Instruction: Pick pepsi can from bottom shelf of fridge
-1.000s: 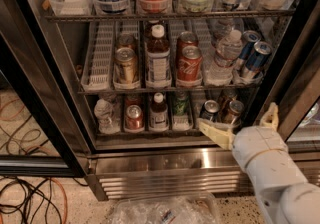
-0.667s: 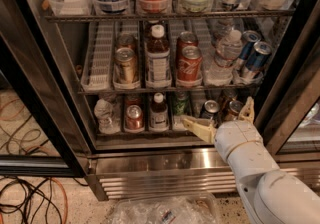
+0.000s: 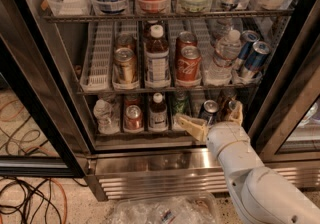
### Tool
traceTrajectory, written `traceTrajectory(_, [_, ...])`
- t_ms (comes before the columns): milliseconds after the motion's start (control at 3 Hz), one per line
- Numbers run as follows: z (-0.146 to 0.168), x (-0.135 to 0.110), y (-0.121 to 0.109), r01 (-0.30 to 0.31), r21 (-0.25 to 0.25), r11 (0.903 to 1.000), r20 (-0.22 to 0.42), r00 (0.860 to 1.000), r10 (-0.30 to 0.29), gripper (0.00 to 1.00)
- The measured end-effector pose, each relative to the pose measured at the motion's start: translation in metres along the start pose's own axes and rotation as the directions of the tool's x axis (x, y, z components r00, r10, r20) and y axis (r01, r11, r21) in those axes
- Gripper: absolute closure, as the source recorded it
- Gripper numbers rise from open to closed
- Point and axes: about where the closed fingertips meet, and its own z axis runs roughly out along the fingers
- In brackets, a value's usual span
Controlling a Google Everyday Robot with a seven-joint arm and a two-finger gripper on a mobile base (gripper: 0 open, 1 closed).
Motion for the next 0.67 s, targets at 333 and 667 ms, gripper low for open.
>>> traceTrajectory(333, [0.005,0.004,0.003,0.005,-0.022,0.9997,-0.013,1.000,-0.005,0.00])
traceTrajectory(667, [0.003,0.028,-0.003,0.011,-0.020,0.9997,-0.014,1.000,-0.011,0.00])
